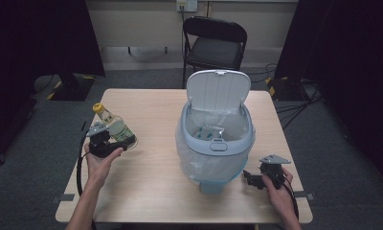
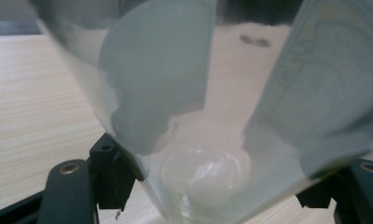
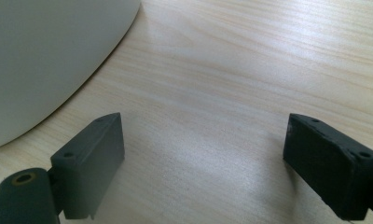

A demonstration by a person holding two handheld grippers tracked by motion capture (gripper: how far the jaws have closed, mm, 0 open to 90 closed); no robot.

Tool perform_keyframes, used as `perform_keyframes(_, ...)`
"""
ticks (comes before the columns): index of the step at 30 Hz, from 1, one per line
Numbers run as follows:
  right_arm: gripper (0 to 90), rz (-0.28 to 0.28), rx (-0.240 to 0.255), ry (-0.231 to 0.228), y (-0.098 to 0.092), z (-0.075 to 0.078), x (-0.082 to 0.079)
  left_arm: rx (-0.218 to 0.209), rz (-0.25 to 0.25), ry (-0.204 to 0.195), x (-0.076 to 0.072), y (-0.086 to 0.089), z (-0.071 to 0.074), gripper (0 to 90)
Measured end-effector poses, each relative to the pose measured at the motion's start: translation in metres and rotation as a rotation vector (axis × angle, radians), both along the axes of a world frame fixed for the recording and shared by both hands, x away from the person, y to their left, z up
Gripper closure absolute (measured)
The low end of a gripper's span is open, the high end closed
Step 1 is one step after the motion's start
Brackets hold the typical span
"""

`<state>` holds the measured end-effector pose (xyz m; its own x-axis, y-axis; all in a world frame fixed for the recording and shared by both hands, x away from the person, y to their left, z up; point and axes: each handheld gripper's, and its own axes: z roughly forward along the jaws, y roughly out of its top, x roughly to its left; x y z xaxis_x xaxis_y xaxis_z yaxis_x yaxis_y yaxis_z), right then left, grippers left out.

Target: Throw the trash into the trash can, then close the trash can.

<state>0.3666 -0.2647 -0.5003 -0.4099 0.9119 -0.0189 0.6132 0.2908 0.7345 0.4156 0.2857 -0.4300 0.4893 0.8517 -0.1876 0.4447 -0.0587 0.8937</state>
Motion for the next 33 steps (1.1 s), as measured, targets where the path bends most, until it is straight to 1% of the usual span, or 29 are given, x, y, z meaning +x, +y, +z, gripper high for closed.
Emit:
perform_keyframes(3, 11.3, 0.000, 0.000, 0.000, 0.000, 0.000, 0.000, -0.009, -0.004, -0.013, -0.002, -0.001, 0.007, 28.3)
perform_keyframes(4, 11.3, 0.000, 0.000, 0.000, 0.000, 0.000, 0.000, -0.009, -0.004, -0.013, -0.002, -0.001, 0.007, 28.4)
perform_keyframes(5, 11.3, 0.000, 0.000, 0.000, 0.000, 0.000, 0.000, -0.012, -0.013, -0.026, -0.003, -0.001, 0.011, 28.3)
perform_keyframes(6, 11.3, 0.000, 0.000, 0.000, 0.000, 0.000, 0.000, -0.010, -0.020, -0.030, -0.004, -0.001, 0.013, 28.3)
perform_keyframes(7, 11.3, 0.000, 0.000, 0.000, 0.000, 0.000, 0.000, -0.010, -0.020, -0.030, -0.004, -0.001, 0.013, 28.4)
perform_keyframes(8, 11.3, 0.000, 0.000, 0.000, 0.000, 0.000, 0.000, -0.008, -0.024, -0.040, -0.005, -0.001, 0.015, 28.4)
perform_keyframes(9, 11.3, 0.000, 0.000, 0.000, 0.000, 0.000, 0.000, -0.011, -0.026, -0.050, -0.007, -0.002, 0.019, 28.4)
perform_keyframes(11, 11.3, 0.000, 0.000, 0.000, 0.000, 0.000, 0.000, -0.014, -0.033, -0.052, -0.008, -0.001, 0.021, 28.3)
perform_keyframes(13, 11.3, 0.000, 0.000, 0.000, 0.000, 0.000, 0.000, -0.024, -0.033, -0.064, -0.012, -0.002, 0.027, 28.3)
perform_keyframes(14, 11.3, -0.001, 0.000, 0.000, 0.000, 0.000, 0.000, -0.006, -0.041, -0.071, -0.013, -0.001, 0.029, 28.4)
perform_keyframes(18, 11.4, -0.001, -0.001, -0.001, 0.000, 0.000, 0.000, -0.013, -0.054, -0.094, -0.018, -0.004, 0.040, 28.3)
perform_keyframes(20, 11.4, -0.001, -0.001, -0.001, 0.000, 0.000, 0.000, -0.010, -0.058, -0.117, -0.021, -0.007, 0.047, 28.4)
perform_keyframes(23, 11.3, -0.001, 0.000, 0.000, 0.000, 0.000, 0.000, -0.020, -0.088, -0.133, -0.025, -0.010, 0.056, 28.3)
perform_keyframes(24, 11.3, -0.001, 0.000, 0.000, 0.000, 0.000, 0.000, -0.034, -0.098, -0.139, -0.027, -0.011, 0.059, 28.3)
perform_keyframes(25, 11.3, -0.001, 0.000, 0.000, 0.000, 0.000, 0.000, -0.054, -0.116, -0.154, -0.028, -0.011, 0.061, 28.3)
perform_keyframes(26, 11.3, -0.001, 0.000, 0.000, 0.000, 0.000, 0.000, -0.054, -0.116, -0.154, -0.028, -0.011, 0.061, 28.3)
perform_keyframes(27, 11.3, -0.001, -0.001, 0.000, 0.000, 0.000, 0.000, -0.083, -0.143, -0.168, -0.029, -0.011, 0.064, 28.3)
perform_keyframes(28, 11.3, -0.001, 0.000, 0.000, 0.000, 0.000, 0.000, -0.087, -0.141, -0.171, -0.031, -0.013, 0.067, 28.3)
perform_keyframes(29, 11.3, -0.001, 0.000, 0.000, 0.000, 0.000, 0.000, -0.071, -0.140, -0.184, -0.033, -0.014, 0.071, 28.3)
perform_keyframes(30, 11.3, -0.001, 0.000, 0.000, 0.000, 0.000, 0.000, -0.073, -0.137, -0.190, -0.034, -0.015, 0.074, 28.3)
perform_keyframes(31, 11.3, -0.001, 0.000, 0.000, 0.000, 0.000, 0.000, -0.065, -0.142, -0.197, -0.036, -0.015, 0.076, 28.3)
perform_keyframes(33, 11.3, -0.001, 0.000, 0.000, 0.000, 0.000, 0.000, -0.074, -0.142, -0.206, -0.037, -0.015, 0.081, 28.3)
